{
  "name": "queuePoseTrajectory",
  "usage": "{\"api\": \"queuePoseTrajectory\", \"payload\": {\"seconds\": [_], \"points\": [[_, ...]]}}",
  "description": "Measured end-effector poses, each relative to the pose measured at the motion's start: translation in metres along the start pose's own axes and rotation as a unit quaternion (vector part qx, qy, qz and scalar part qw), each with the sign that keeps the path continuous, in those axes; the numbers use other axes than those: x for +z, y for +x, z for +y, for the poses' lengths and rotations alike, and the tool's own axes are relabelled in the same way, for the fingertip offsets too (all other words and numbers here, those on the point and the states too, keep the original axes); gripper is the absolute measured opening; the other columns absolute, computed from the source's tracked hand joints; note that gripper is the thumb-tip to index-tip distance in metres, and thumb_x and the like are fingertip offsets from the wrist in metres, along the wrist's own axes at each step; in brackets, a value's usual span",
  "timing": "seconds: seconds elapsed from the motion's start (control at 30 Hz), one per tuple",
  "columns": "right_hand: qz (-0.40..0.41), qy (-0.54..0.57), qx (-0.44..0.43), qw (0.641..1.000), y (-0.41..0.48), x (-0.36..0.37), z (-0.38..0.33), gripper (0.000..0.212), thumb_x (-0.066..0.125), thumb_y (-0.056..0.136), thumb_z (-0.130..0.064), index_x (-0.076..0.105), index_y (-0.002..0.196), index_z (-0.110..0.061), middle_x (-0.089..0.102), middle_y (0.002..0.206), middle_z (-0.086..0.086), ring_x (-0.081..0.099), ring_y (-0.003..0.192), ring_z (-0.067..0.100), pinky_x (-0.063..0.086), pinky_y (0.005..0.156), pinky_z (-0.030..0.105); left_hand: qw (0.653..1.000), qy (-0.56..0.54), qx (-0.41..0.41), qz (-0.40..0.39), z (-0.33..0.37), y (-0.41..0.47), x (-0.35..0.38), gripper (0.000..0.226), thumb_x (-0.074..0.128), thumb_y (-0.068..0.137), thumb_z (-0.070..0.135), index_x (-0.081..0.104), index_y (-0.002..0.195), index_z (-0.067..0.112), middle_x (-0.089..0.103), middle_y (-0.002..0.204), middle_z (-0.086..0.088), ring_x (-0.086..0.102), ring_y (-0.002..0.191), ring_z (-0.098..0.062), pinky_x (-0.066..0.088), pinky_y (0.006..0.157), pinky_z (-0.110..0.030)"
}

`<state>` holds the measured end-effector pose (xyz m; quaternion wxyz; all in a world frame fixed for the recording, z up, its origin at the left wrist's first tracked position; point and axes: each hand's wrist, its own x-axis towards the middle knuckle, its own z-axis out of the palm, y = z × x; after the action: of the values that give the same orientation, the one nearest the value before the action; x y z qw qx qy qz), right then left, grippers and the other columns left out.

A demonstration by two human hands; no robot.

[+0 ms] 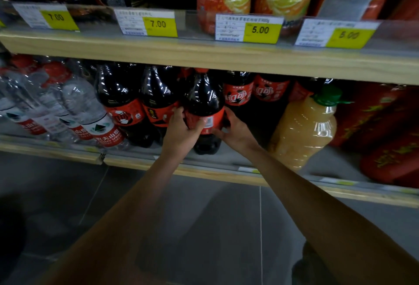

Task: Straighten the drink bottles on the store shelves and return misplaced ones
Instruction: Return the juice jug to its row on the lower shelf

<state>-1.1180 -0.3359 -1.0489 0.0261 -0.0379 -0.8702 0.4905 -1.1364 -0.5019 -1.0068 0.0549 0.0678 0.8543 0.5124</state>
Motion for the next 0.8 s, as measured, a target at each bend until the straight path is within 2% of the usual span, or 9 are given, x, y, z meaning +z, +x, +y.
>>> {"api": "queuePoseTrajectory", "payload": {"seconds": [0.1, 0.17, 0.27, 0.4, 0.57, 0.8], "points": [[-0.028, -0.034, -0.02, 0.999, -0.01, -0.011, 0.001, 0.077, 0.066, 0.085, -0.033, 0.021, 0.147, -0.028, 0.047, 0.142, 0.001, 0.046, 0.127, 0.017, 0.035, 0.099, 0.023, 1.0, 0.011, 0.016, -0.011, 0.007, -0.004, 0.008, 0.071, 0.065, 0.085, 0.034, 0.031, 0.142, 0.013, 0.041, 0.141, -0.009, 0.044, 0.129, -0.024, 0.04, 0.105, -0.046], [-0.055, -0.1, -0.031, 0.993, -0.018, -0.019, 0.003, 0.079, 0.064, 0.086, -0.035, 0.017, 0.149, -0.03, 0.043, 0.145, 0.003, 0.044, 0.13, 0.02, 0.039, 0.103, 0.033, 0.99, 0.138, 0.019, 0.016, 0.009, -0.009, 0.013, 0.077, 0.063, 0.085, 0.036, 0.024, 0.144, 0.008, 0.037, 0.143, -0.013, 0.043, 0.128, -0.03, 0.041, 0.101, -0.048], [-0.074, -0.264, -0.03, 0.961, -0.035, -0.03, 0.015, 0.076, 0.059, 0.086, -0.047, 0.017, 0.148, -0.032, 0.039, 0.148, 0.003, 0.042, 0.131, 0.027, 0.043, 0.1, 0.044, 0.941, 0.332, 0.014, 0.067, 0.014, -0.023, 0.024, 0.076, 0.06, 0.084, 0.044, 0.026, 0.139, 0.003, 0.04, 0.137, -0.017, 0.048, 0.119, -0.037, 0.044, 0.091, -0.049], [-0.054, -0.377, -0.028, 0.924, -0.067, -0.046, 0.035, 0.069, 0.053, 0.087, -0.052, 0.025, 0.144, -0.027, 0.046, 0.141, 0.005, 0.045, 0.125, 0.03, 0.044, 0.089, 0.039, 0.886, 0.464, -0.018, 0.009, 0.018, -0.04, 0.048, 0.074, 0.057, 0.084, 0.051, 0.031, 0.134, 0.003, 0.044, 0.132, -0.017, 0.044, 0.12, -0.036, 0.037, 0.096, -0.047], [-0.045, -0.424, -0.009, 0.905, -0.11, -0.066, 0.056, 0.062, 0.05, 0.087, -0.053, 0.035, 0.138, -0.022, 0.053, 0.132, 0.007, 0.052, 0.117, 0.03, 0.044, 0.087, 0.037, 0.829, 0.551, 0.062, -0.073, 0.021, -0.06, 0.085, 0.063, 0.053, 0.084, 0.051, 0.038, 0.131, 0.013, 0.044, 0.13, -0.012, 0.043, 0.119, -0.033, 0.033, 0.099, -0.047], [0.013, -0.415, 0.08, 0.906, -0.161, -0.117, 0.082, 0.052, 0.046, 0.087, -0.056, 0.048, 0.122, -0.018, 0.062, 0.113, 0.007, 0.057, 0.104, 0.027, 0.043, 0.082, 0.037, 0.761, 0.607, 0.191, -0.126, 0.049, -0.064, 0.131, 0.07, 0.046, 0.085, 0.058, 0.031, 0.14, 0.018, 0.043, 0.137, -0.008, 0.04, 0.124, -0.028, 0.03, 0.101, -0.044]]}}
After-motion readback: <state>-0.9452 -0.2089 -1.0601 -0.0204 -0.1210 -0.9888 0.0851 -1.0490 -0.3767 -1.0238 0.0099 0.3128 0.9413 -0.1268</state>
